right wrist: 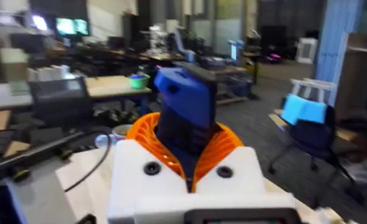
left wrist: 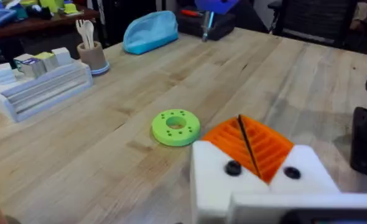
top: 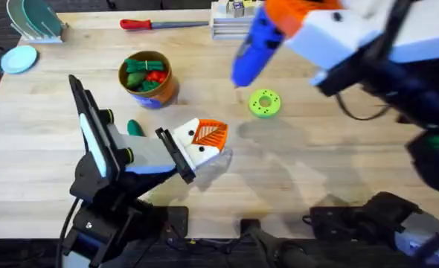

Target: Pick up the gripper from the table and insert it into the empty holder that is missing its gripper. Then pick up a screw, insert it into the mounting hole, and use the screwdriver to tighten it. Finally, clean up the table by picking up the vegetable and placing it into the bucket.

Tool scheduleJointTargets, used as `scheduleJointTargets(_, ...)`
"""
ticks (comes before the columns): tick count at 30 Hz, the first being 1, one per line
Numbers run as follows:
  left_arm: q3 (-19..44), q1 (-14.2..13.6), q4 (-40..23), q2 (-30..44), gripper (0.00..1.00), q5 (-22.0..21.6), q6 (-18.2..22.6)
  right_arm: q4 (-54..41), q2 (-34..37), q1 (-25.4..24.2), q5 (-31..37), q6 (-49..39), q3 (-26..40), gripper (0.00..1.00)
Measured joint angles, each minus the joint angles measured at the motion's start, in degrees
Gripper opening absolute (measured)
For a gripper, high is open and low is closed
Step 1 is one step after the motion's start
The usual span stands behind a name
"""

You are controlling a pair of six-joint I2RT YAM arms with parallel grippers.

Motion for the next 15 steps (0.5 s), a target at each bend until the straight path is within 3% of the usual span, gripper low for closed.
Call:
scheduleJointTargets(7, -0.01, 0.0, 0.0, 0.0, 0.005, 0.0, 0.0, 13.42, 9.34, 8.95, -0.2, 0.86, 0.0, 0.018)
scheduleJointTargets(15, -0.01, 0.0, 0.0, 0.02, 0.005, 0.0, 0.0, 14.14, 11.97, 13.67, -0.69, 1.38, 0.0, 0.018)
